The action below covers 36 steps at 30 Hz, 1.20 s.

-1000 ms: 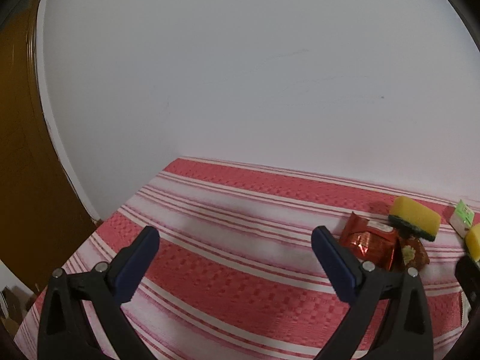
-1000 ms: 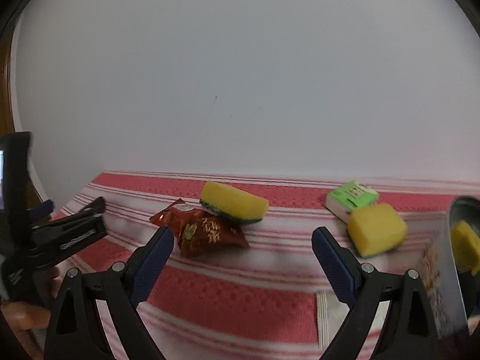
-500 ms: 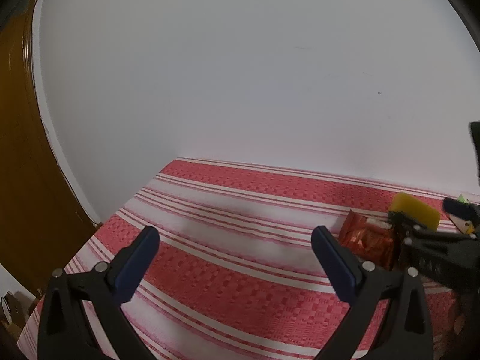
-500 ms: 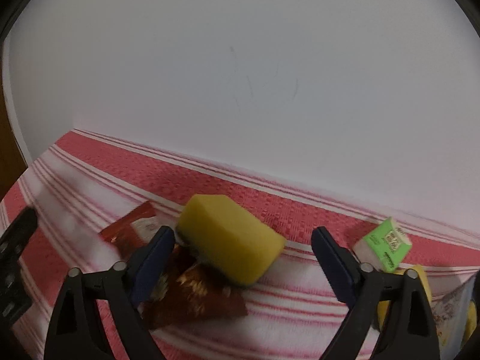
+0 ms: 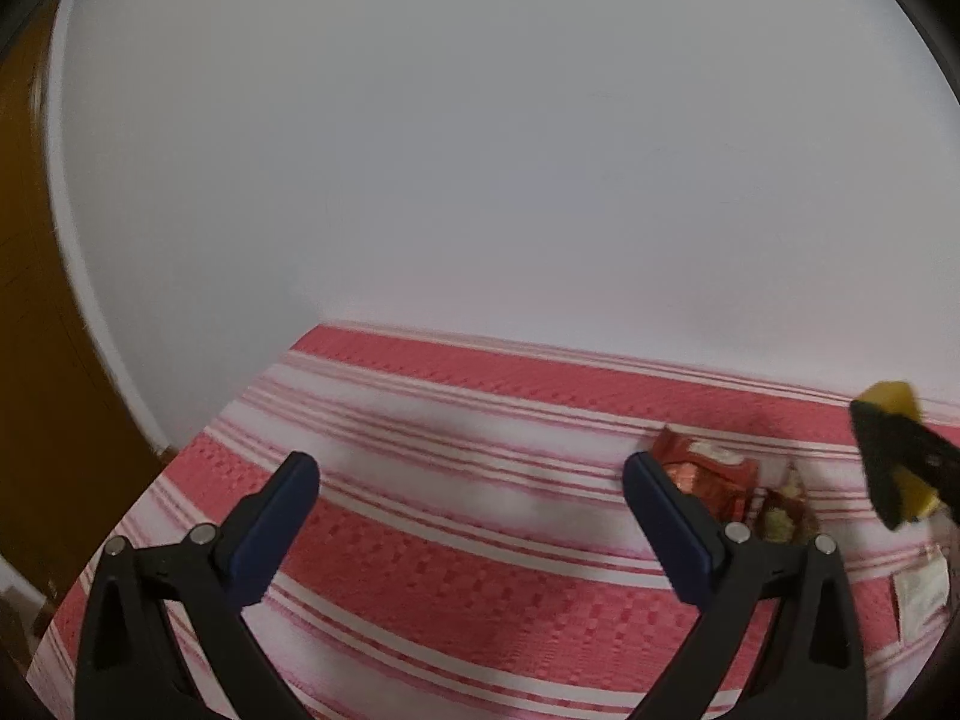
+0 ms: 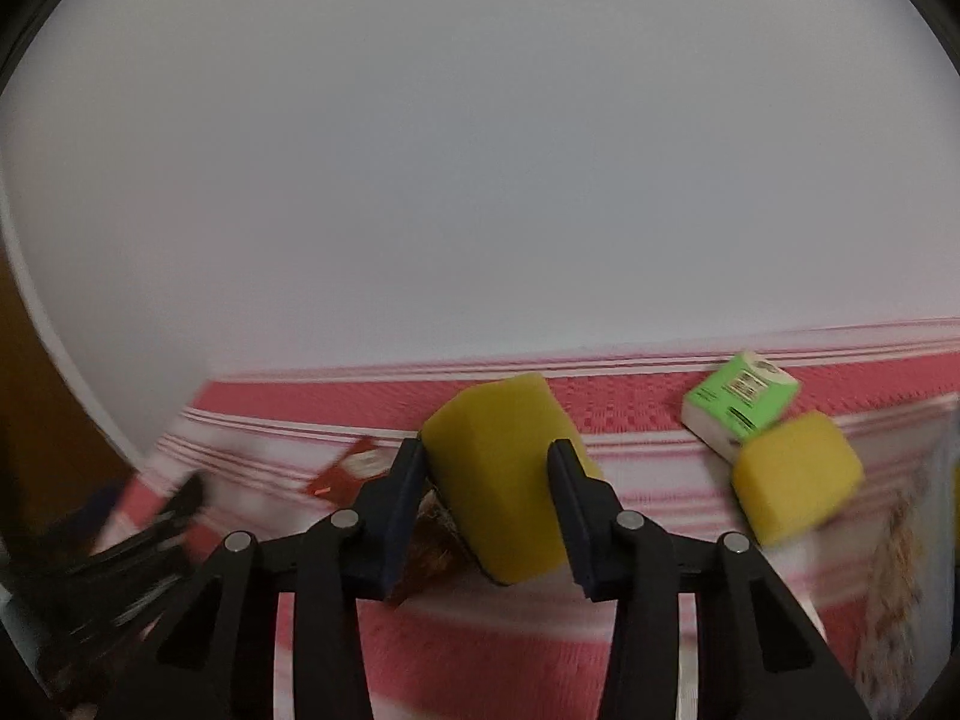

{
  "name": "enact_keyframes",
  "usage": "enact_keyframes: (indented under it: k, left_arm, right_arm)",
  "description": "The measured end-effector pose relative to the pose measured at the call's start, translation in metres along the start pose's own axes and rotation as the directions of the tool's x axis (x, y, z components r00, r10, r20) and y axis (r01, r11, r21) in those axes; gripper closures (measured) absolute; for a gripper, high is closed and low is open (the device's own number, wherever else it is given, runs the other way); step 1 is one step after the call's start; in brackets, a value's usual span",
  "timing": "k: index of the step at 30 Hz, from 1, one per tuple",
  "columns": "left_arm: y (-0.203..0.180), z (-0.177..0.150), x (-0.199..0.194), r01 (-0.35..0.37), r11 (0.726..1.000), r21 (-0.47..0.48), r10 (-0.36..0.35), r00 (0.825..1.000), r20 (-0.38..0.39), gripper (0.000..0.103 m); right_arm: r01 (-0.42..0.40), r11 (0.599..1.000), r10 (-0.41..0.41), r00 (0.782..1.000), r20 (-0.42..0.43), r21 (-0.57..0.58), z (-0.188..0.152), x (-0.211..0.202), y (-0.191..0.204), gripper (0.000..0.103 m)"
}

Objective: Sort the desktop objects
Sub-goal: 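Grasp yellow sponge with right tool while left tool grasps red candy wrapper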

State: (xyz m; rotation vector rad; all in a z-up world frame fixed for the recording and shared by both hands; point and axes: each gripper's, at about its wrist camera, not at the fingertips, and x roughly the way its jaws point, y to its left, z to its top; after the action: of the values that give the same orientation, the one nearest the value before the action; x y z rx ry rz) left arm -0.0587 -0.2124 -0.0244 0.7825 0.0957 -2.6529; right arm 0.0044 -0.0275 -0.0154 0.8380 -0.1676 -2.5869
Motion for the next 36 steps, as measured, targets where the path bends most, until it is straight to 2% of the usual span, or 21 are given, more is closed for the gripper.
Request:
enact_keyframes:
  k: [3,5,8,10,11,14,20,23,25,28,29,30,31,32,34,36]
  left_arm:
    - [-0.014,-0.002,-0.008,0.097,0.993,0.061,-0.097,0.995,0.008,0.001]
    - [-0.03,-0.005,-0.018,0.174,0.978,0.117,-0.176,0.984,0.004,0.001]
    - [-0.055,-0.012,-0.03,0.238,0.951,0.199,-0.24,0.971,-0.013,0.001]
    - [-0.069,-0.016,-0.03,0.255,0.938,0.234,-0.252,0.967,-0.04,0.003]
    - [-0.076,-0.019,-0.03,0.26,0.935,0.241,-0.254,0.966,-0.057,0.007]
    - [-0.093,-0.021,-0.03,0.295,0.928,0.229,-0.283,0.955,-0.088,0.009]
    - [-0.142,-0.014,-0.019,0.243,0.899,0.365,-0.241,0.969,-0.053,0.011]
    - [-0.159,-0.014,-0.002,0.254,0.892,0.375,-0.23,0.967,-0.107,0.018]
    - [-0.17,-0.02,0.015,0.241,0.882,0.405,-0.185,0.968,-0.173,0.022]
    - [-0.173,-0.023,0.03,0.27,0.873,0.405,-0.172,0.949,-0.263,0.027]
    - [-0.172,-0.024,0.032,0.272,0.874,0.403,-0.171,0.948,-0.268,0.029]
    - [-0.171,-0.024,0.031,0.271,0.875,0.4,-0.173,0.949,-0.263,0.044]
    - [-0.169,-0.024,0.03,0.265,0.877,0.4,-0.169,0.951,-0.258,0.048]
    - [-0.168,-0.024,0.03,0.269,0.877,0.398,-0.173,0.95,-0.26,0.048]
    - [-0.156,-0.023,0.027,0.313,0.882,0.353,-0.226,0.937,-0.266,0.053]
    - [-0.138,-0.019,0.021,0.391,0.881,0.266,-0.323,0.909,-0.265,0.057]
  right_arm:
    - [-0.02,0.999,0.023,0.997,0.074,-0.032,-0.018,-0.049,-0.002,0.058]
    - [-0.009,0.998,0.017,0.991,0.136,-0.06,-0.034,-0.083,-0.004,0.058]
    - [0.053,0.992,-0.024,0.97,0.242,-0.114,-0.053,-0.12,-0.009,0.058]
    - [0.1,0.986,-0.056,0.953,0.296,-0.136,-0.057,-0.128,-0.012,0.058]
    - [0.113,0.984,-0.065,0.95,0.305,-0.14,-0.055,-0.126,-0.013,0.058]
    - [0.111,0.986,-0.069,0.95,0.304,-0.122,-0.051,-0.126,-0.021,0.058]
    - [0.085,0.993,-0.058,0.956,0.287,-0.08,-0.046,-0.127,-0.032,0.058]
    - [0.077,0.996,-0.059,0.956,0.287,-0.051,-0.043,-0.13,-0.037,0.058]
    - [0.071,0.997,-0.061,0.959,0.278,-0.026,-0.04,-0.129,-0.04,0.058]
    - [0.056,0.998,-0.058,0.964,0.259,0.013,-0.038,-0.13,-0.046,0.058]
    - [0.057,0.998,-0.06,0.965,0.257,0.019,-0.038,-0.13,-0.047,0.058]
    - [0.061,0.998,-0.064,0.965,0.256,0.019,-0.037,-0.13,-0.048,0.058]
    - [0.064,0.998,-0.067,0.965,0.255,0.019,-0.037,-0.131,-0.048,0.058]
    - [0.065,0.998,-0.068,0.965,0.255,0.02,-0.037,-0.132,-0.049,0.058]
    - [0.069,0.997,-0.072,0.964,0.255,0.02,-0.038,-0.136,-0.051,0.058]
    - [0.075,0.997,-0.078,0.963,0.259,0.021,-0.039,-0.139,-0.052,0.058]
